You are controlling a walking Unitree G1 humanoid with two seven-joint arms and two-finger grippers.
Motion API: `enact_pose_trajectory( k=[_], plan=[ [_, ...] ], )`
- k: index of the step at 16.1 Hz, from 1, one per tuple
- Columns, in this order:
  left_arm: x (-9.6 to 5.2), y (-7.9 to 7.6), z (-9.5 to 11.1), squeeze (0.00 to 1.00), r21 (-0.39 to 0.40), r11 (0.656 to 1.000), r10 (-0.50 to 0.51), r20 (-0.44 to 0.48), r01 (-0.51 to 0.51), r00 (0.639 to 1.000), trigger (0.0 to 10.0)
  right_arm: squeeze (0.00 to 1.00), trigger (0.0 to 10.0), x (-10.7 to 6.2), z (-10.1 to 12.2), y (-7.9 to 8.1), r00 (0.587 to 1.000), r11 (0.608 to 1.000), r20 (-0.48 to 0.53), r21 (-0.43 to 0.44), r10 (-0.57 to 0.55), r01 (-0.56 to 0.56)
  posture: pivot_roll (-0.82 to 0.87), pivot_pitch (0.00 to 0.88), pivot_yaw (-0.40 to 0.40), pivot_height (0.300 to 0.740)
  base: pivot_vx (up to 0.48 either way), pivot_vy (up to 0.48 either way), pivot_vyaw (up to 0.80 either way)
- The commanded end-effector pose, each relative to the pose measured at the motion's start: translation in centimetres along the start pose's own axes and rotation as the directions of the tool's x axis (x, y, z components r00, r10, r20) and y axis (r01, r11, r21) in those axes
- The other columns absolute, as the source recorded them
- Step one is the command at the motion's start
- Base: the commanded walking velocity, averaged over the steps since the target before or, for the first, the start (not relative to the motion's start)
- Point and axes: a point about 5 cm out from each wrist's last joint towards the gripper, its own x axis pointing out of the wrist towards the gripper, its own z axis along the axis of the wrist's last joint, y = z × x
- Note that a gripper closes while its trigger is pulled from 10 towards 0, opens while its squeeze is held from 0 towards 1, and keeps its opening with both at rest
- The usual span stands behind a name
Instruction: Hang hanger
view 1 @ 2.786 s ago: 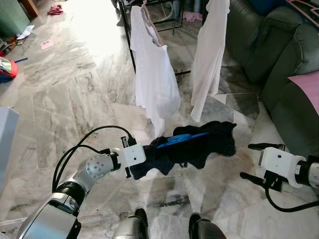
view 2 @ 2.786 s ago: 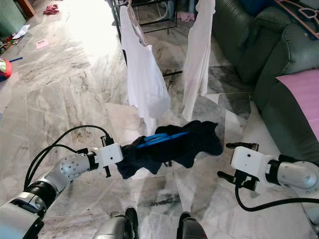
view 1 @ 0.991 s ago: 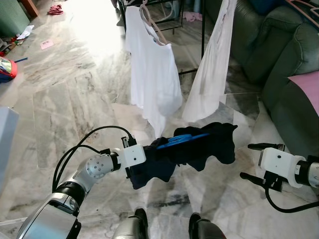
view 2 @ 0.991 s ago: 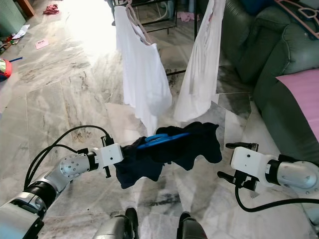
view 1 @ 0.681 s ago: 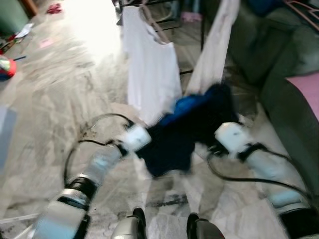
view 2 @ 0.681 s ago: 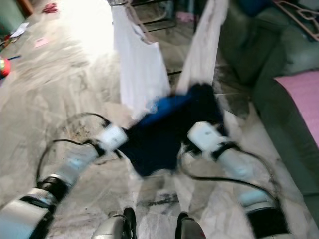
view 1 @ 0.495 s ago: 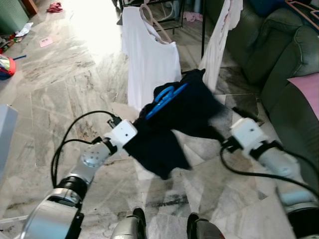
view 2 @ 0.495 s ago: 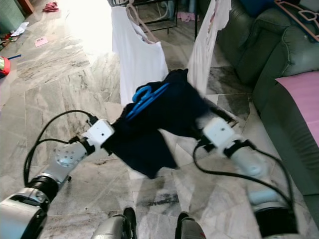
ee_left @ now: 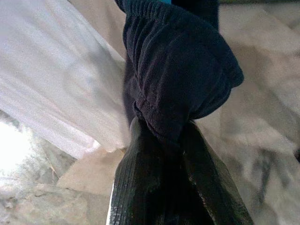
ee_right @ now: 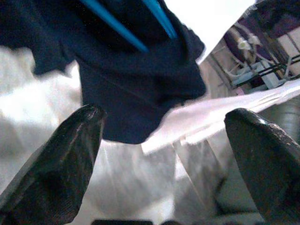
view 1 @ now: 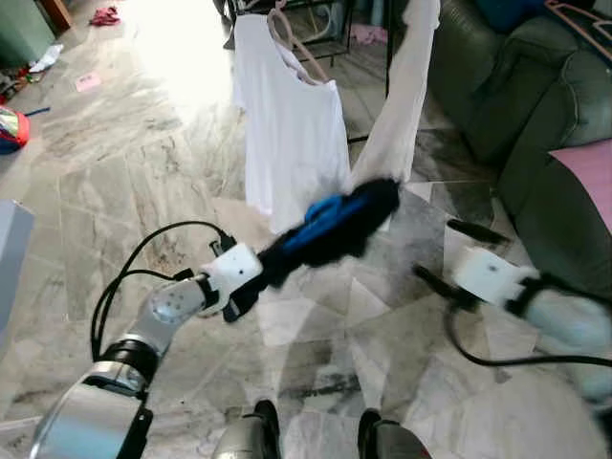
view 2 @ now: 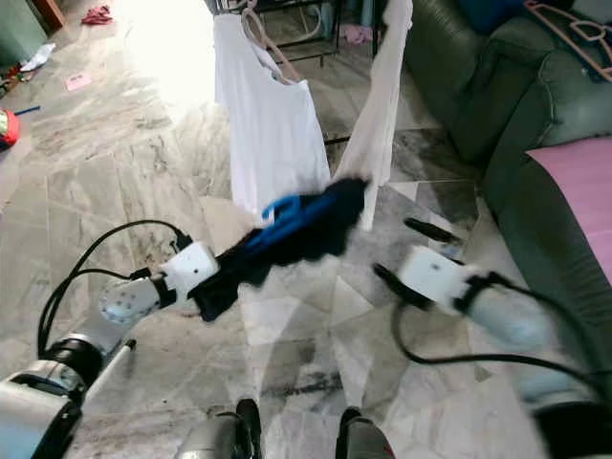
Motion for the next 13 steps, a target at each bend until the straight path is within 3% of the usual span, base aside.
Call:
enact_pose_trajectory(
  k=[1,5,7,12,13],
  plan=[
    [-0.4,-0.3,-0.4,0.00,0.021,0.999,-0.041,-0.009,0.041,0.999,0.0,0.00,10.0,-0.4,-0.5,0.5,0.998,0.998,-0.019,-0.034,0.055,-0.055,-0.03,0.249,0.057,0.740,0.000,0.000,0.00],
    [0.2,-1.4,0.7,0.00,0.085,0.984,-0.164,0.051,0.159,0.985,0.0,0.00,10.0,-0.5,-0.7,-1.8,0.996,0.988,-0.033,-0.128,0.085,-0.088,-0.03,0.248,0.054,0.740,0.000,0.000,0.00],
    [0.4,-1.4,1.2,0.00,0.090,0.982,-0.172,0.078,0.165,0.982,0.0,0.00,10.0,-0.2,-0.8,-1.9,0.993,0.979,-0.041,-0.170,0.110,-0.116,-0.03,0.245,0.052,0.740,0.000,0.000,0.00],
    [0.7,-1.0,3.0,0.00,0.146,0.974,-0.196,0.178,0.171,0.964,0.0,0.00,10.0,1.5,-0.5,-1.8,0.965,0.955,-0.014,-0.144,0.261,-0.261,0.00,0.240,0.034,0.740,0.000,0.000,0.00],
    [0.8,-0.9,3.4,0.00,0.161,0.971,-0.205,0.197,0.175,0.959,0.0,0.00,10.0,1.8,-0.5,-1.7,0.957,0.942,-0.024,-0.171,0.288,-0.288,0.00,0.240,0.030,0.740,0.000,0.000,0.00]
  ],
)
